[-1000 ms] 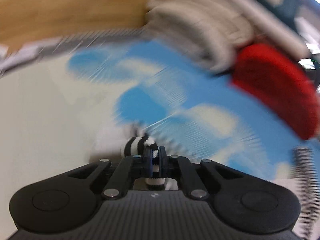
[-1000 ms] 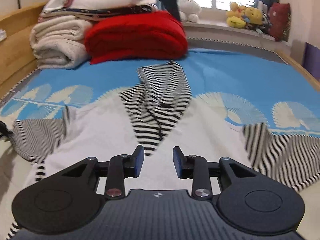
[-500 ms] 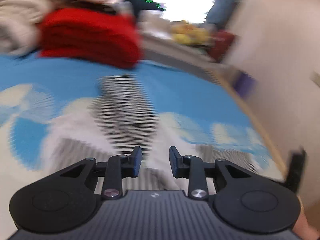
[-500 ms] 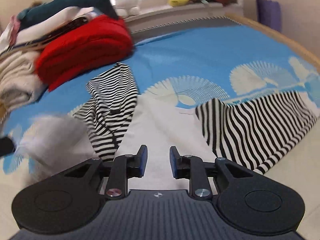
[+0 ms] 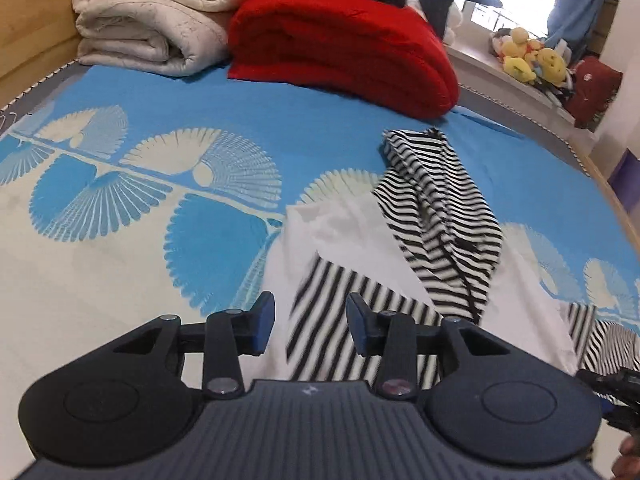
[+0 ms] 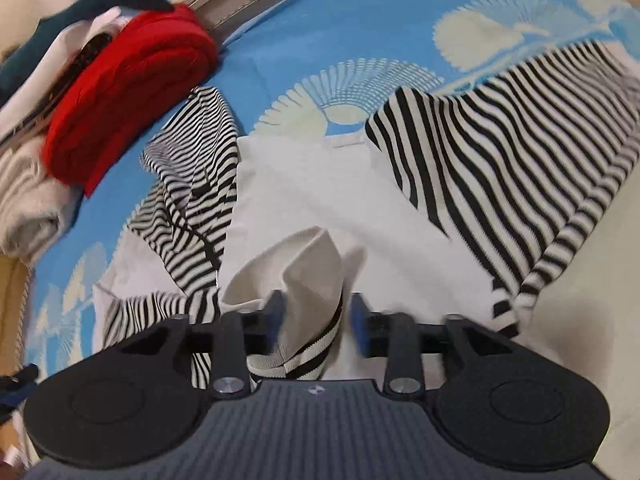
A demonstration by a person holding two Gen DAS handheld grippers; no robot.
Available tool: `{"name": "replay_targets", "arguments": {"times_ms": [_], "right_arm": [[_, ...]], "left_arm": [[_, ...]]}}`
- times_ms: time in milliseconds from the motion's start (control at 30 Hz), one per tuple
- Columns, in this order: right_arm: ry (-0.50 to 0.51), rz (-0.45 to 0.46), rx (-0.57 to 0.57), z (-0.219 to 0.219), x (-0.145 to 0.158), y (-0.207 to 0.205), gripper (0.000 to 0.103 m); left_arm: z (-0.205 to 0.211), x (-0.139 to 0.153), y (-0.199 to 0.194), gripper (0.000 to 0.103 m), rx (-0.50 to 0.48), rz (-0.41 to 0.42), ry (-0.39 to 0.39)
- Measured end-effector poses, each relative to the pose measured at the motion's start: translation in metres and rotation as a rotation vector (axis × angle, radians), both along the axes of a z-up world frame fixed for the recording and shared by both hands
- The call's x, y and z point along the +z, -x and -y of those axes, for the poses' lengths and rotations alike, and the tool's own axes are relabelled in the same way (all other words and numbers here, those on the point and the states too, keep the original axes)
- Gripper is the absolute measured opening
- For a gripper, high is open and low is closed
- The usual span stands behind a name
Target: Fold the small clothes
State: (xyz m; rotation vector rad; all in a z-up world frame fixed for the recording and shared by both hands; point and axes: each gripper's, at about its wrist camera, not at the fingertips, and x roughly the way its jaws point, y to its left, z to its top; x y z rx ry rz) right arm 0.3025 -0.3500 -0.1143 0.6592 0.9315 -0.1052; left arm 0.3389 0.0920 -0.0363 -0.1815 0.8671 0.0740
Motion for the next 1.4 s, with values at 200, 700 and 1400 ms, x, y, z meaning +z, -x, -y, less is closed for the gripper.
{"name": "replay_targets", "arguments": {"times_ms": [200, 700, 1400], "right_arm": [[0.023, 0.069, 0.1, -0.039, 0.012, -0.007, 0.068], [0.211, 0.529, -0.005, -0.045, 0.082, 0.036, 0.006], [0.154, -0.145, -0.099, -0.002, -0.017, -0.015, 0.038]], "left_arm": [[-0.012, -0.006, 0.001, 0.044, 0.032, -0.025, 0.037], [-0.016, -0.007, 0.001, 0.044, 0.038, -0.04, 0.042], [0.007, -0.093, 0.004, 0.033, -0.132, -0.35, 0.003]]}}
